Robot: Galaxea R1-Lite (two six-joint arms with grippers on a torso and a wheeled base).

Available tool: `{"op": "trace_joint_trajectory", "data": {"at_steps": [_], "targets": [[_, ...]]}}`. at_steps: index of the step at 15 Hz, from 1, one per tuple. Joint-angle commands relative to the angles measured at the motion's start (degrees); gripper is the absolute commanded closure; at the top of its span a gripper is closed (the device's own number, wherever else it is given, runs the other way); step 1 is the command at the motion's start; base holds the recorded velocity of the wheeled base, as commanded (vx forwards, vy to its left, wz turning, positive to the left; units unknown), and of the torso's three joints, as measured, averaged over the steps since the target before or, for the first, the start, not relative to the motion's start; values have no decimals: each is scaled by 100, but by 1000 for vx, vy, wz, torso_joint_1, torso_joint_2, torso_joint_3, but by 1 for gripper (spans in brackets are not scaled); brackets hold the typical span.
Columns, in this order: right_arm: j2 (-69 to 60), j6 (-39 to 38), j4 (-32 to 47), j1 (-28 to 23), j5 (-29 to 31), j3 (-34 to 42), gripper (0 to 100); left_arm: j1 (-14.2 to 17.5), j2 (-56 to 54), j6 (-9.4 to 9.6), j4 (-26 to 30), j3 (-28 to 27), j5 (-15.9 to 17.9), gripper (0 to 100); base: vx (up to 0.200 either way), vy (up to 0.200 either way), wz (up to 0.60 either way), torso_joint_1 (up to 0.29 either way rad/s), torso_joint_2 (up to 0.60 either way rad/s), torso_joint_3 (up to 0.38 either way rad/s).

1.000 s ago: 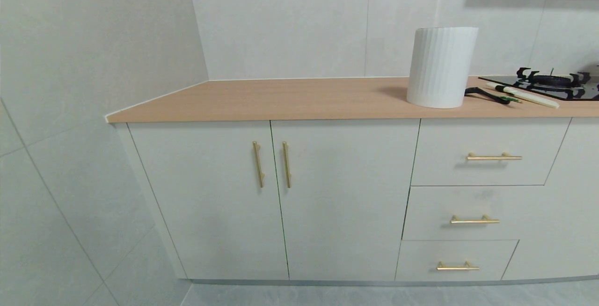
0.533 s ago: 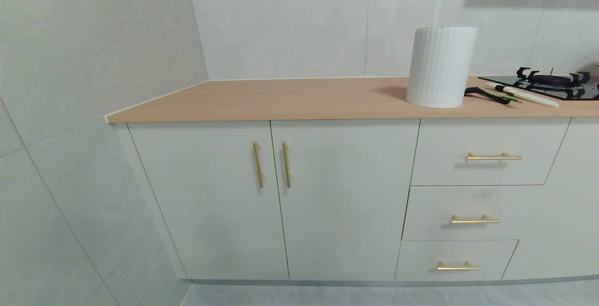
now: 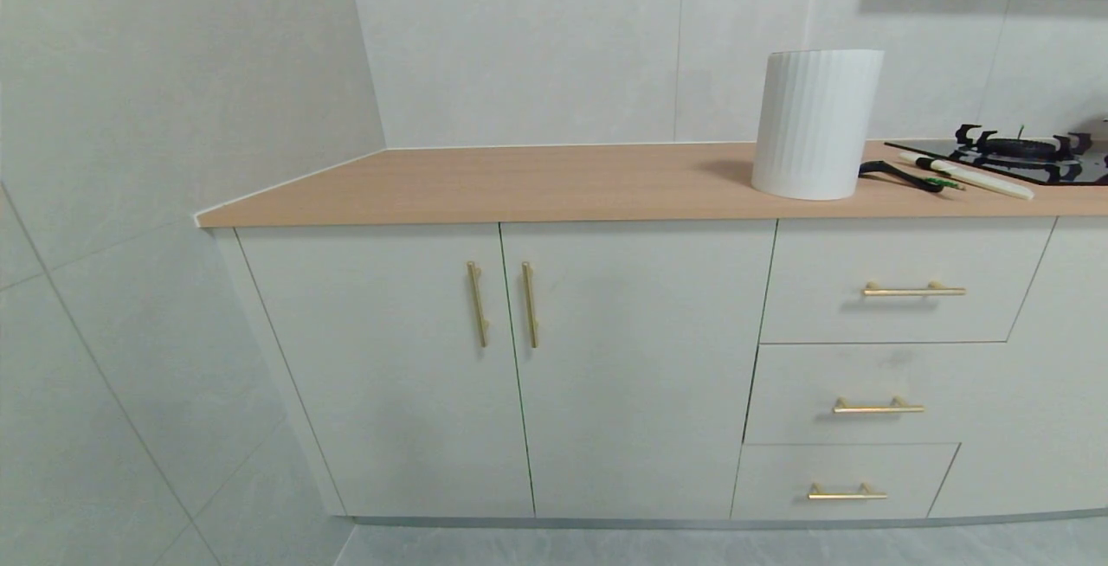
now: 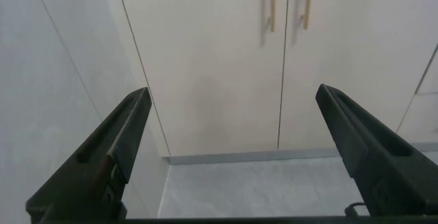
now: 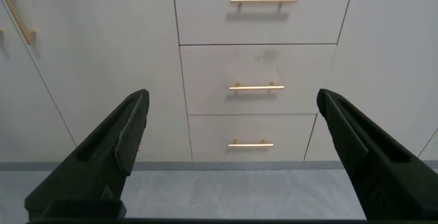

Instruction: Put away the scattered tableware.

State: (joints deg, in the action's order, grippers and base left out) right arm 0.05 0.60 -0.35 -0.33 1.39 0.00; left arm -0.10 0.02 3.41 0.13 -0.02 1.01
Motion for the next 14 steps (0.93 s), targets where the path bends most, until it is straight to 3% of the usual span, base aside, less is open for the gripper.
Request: {"op": "trace_joint_trajectory", "data": {"at_steps": [1, 8, 14], "targets": [[13, 2, 0, -2, 2, 0, 0, -8, -2, -95, 4, 2, 13, 0, 0, 0, 0, 0, 0, 0], [13, 2, 0, 7, 2, 0, 0, -8, -2, -210, -5, 2, 13, 0, 0, 0, 0, 0, 0, 0], [13, -7, 0, 7, 2, 0, 0, -8, -2, -227, -5, 2, 13, 0, 0, -200, 0, 2, 5, 2]]}}
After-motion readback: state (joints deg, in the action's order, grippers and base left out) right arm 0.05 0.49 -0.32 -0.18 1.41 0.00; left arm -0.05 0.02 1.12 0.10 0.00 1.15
